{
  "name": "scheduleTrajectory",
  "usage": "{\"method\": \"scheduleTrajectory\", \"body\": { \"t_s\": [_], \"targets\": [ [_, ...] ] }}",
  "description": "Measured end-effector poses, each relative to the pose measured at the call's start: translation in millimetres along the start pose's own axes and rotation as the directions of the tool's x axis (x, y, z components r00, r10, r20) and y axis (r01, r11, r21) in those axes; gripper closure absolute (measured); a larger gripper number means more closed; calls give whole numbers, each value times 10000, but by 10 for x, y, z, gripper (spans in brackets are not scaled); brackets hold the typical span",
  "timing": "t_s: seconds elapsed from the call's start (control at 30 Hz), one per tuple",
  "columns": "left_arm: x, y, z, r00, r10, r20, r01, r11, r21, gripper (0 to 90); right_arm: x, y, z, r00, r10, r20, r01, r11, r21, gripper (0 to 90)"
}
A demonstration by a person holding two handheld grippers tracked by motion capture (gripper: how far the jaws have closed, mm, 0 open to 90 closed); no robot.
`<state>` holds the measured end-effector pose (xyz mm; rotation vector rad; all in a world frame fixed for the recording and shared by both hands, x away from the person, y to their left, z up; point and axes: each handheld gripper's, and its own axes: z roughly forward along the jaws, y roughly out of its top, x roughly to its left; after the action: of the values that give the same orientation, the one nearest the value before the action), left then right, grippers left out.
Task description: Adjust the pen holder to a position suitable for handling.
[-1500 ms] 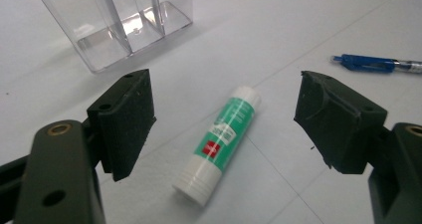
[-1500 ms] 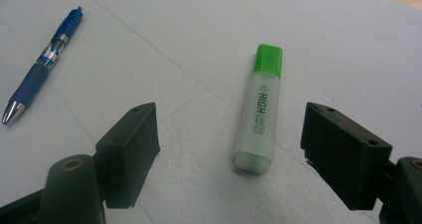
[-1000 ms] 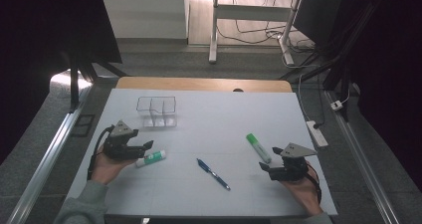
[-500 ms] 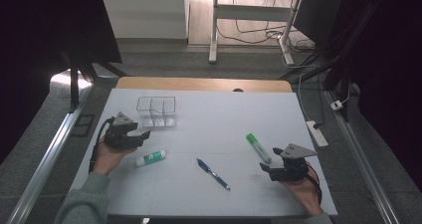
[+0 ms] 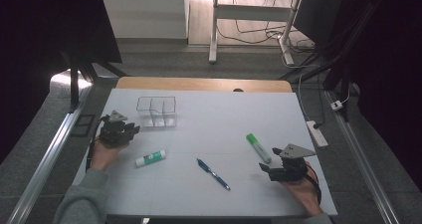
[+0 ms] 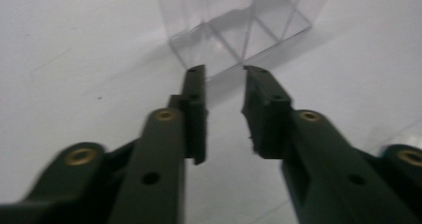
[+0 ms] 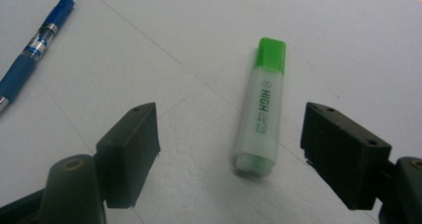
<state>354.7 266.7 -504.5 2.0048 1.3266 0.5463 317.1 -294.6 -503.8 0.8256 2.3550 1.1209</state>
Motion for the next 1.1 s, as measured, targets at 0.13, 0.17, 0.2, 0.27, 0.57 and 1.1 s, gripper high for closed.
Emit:
{"method": "scheduleTrajectory", "body": {
  "t_s": [0.13, 0.17, 0.2, 0.27, 0.57, 1.1],
  "targets": [
    [91, 7, 52, 9996, -175, -224, 177, 9998, 116, 886, 11, -10, -5, 10000, -13, 46, 13, 10000, 29, 230],
    [91, 7, 52, 9996, -175, -224, 177, 9998, 116, 887, 11, -10, -5, 10000, -13, 46, 13, 10000, 29, 230],
    [128, 21, 78, 9994, -128, -307, 132, 9998, 153, 888, 13, -14, -21, 9999, -72, 148, 71, 9999, 84, 230],
    [160, 36, 102, 9993, -138, -345, 142, 9998, 105, 888, 8, -19, -30, 9999, -47, 125, 47, 10000, -1, 231],
    [255, 63, 143, 9992, -227, -344, 233, 9996, 181, 888, 7, -18, -56, 9996, -87, 285, 84, 9999, 94, 230],
    [355, 326, 352, 9982, -433, -412, 461, 9965, 704, 888, -5, -25, -77, 9995, -18, 330, 16, 10000, 48, 230]
  ]
}}
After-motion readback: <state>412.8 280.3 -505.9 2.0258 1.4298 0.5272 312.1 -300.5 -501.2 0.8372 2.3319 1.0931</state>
